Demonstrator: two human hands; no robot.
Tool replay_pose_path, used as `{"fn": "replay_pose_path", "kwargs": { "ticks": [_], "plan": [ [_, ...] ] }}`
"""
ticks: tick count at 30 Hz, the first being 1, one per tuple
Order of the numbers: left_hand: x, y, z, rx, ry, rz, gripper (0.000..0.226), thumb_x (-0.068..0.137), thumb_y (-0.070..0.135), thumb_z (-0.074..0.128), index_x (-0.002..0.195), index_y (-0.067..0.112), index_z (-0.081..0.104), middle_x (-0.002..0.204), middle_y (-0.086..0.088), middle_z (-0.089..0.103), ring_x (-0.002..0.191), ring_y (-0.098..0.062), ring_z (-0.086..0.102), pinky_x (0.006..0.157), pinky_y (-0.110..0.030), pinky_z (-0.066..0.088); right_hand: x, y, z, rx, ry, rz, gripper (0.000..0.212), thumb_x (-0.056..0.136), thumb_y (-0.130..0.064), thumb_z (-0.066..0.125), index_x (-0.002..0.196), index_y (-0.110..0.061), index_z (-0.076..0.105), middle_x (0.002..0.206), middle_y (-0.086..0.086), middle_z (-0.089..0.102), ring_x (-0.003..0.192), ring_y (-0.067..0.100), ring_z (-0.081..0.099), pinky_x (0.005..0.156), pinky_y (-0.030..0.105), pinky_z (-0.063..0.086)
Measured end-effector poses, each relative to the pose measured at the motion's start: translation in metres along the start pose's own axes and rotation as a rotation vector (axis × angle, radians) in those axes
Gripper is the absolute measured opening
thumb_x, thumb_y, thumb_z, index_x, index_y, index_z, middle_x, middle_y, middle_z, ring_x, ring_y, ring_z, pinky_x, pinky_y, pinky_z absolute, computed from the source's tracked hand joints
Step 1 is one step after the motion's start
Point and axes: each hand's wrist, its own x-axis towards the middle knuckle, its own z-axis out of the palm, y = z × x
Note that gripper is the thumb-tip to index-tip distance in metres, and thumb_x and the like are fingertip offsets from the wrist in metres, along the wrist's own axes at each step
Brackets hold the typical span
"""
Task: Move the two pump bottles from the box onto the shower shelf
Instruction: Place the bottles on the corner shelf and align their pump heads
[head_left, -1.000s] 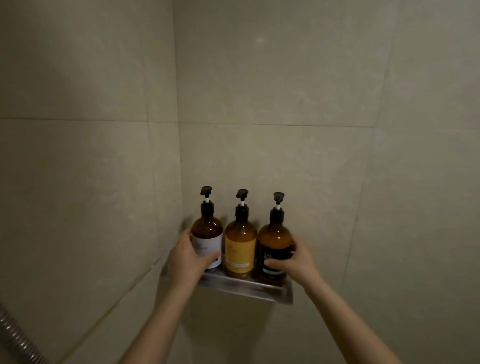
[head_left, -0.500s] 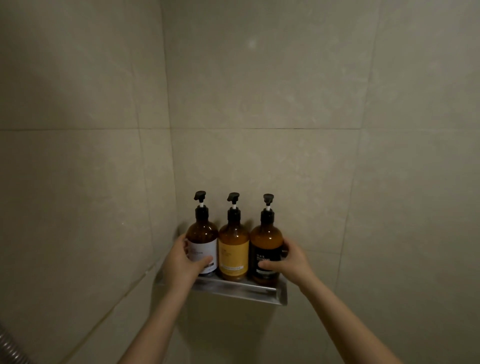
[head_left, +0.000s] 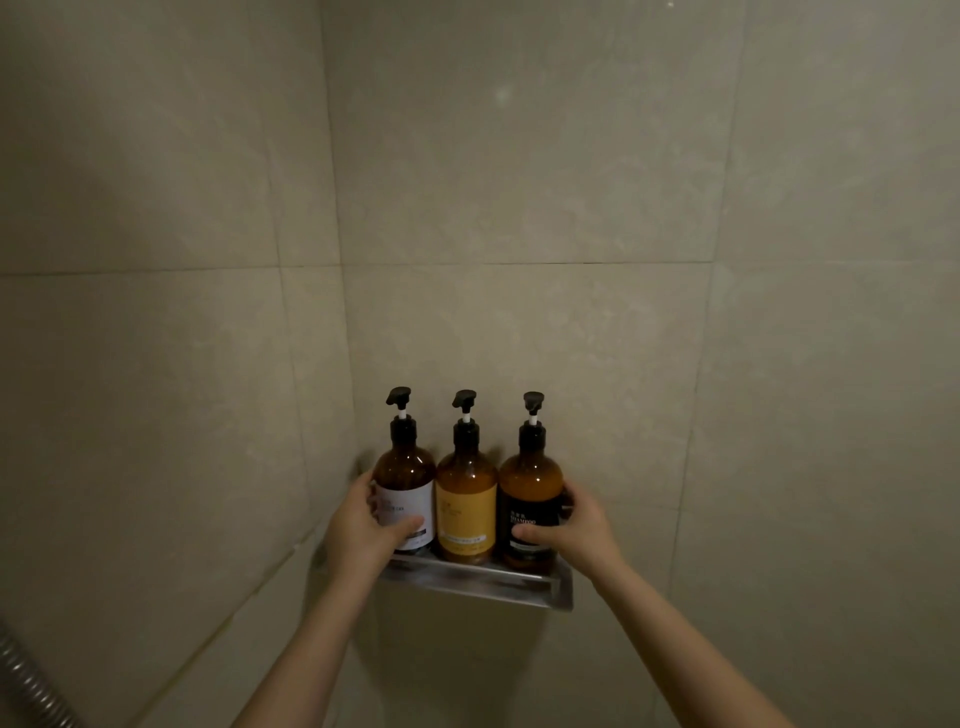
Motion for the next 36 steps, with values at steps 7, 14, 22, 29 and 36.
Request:
{"fn": "replay_pose_path", "kwargs": {
  "ticks": [7, 14, 22, 29, 36],
  "plan": [
    [0.001, -0.002, 0.001, -0.021, -0.010, 0.009, 0.087, 0.058, 0.006, 0.084, 0.134, 0.011, 0.043, 0.132, -0.015, 0.056, 0.119, -0.029, 0.055, 0.100, -0.050, 0.046, -0.002, 0.004, 0.001, -0.016, 0.017, 0.000, 0.078, 0.053, -0.025, 0.090, 0.123, -0.024, 0.054, 0.122, -0.002, 0.062, 0.116, 0.020, 0.057, 0.092, 0.037, 0.049],
    [0.003, -0.005, -0.001, -0.026, -0.034, 0.013, 0.092, 0.056, 0.004, 0.085, 0.136, 0.011, 0.040, 0.135, -0.015, 0.054, 0.121, -0.028, 0.054, 0.100, -0.045, 0.046, -0.003, 0.005, -0.003, -0.016, -0.002, -0.021, 0.079, 0.054, -0.017, 0.089, 0.125, -0.021, 0.053, 0.125, 0.000, 0.060, 0.119, 0.021, 0.054, 0.097, 0.038, 0.047],
    [0.001, -0.014, -0.002, -0.055, -0.062, 0.055, 0.102, 0.050, -0.003, 0.085, 0.138, 0.016, 0.038, 0.134, -0.014, 0.054, 0.122, -0.026, 0.053, 0.100, -0.046, 0.046, -0.004, 0.006, -0.006, -0.047, -0.023, -0.035, 0.083, 0.057, -0.010, 0.087, 0.130, -0.021, 0.049, 0.130, 0.001, 0.057, 0.123, 0.022, 0.052, 0.100, 0.038, 0.046],
    [-0.002, -0.014, 0.000, -0.012, -0.018, 0.082, 0.099, 0.049, 0.004, 0.087, 0.135, 0.020, 0.041, 0.131, -0.011, 0.058, 0.118, -0.025, 0.056, 0.096, -0.042, 0.049, -0.004, 0.009, -0.005, -0.053, -0.010, -0.046, 0.080, 0.057, -0.014, 0.088, 0.128, -0.020, 0.051, 0.127, 0.001, 0.059, 0.120, 0.021, 0.054, 0.097, 0.036, 0.048],
    [0.000, -0.017, 0.001, -0.027, -0.019, 0.071, 0.100, 0.049, 0.003, 0.087, 0.136, 0.019, 0.040, 0.133, -0.012, 0.056, 0.120, -0.027, 0.055, 0.098, -0.048, 0.048, -0.003, 0.011, -0.003, -0.038, -0.021, -0.016, 0.082, 0.058, -0.013, 0.087, 0.131, -0.017, 0.049, 0.129, 0.002, 0.057, 0.121, 0.023, 0.054, 0.097, 0.037, 0.048]
  ]
}}
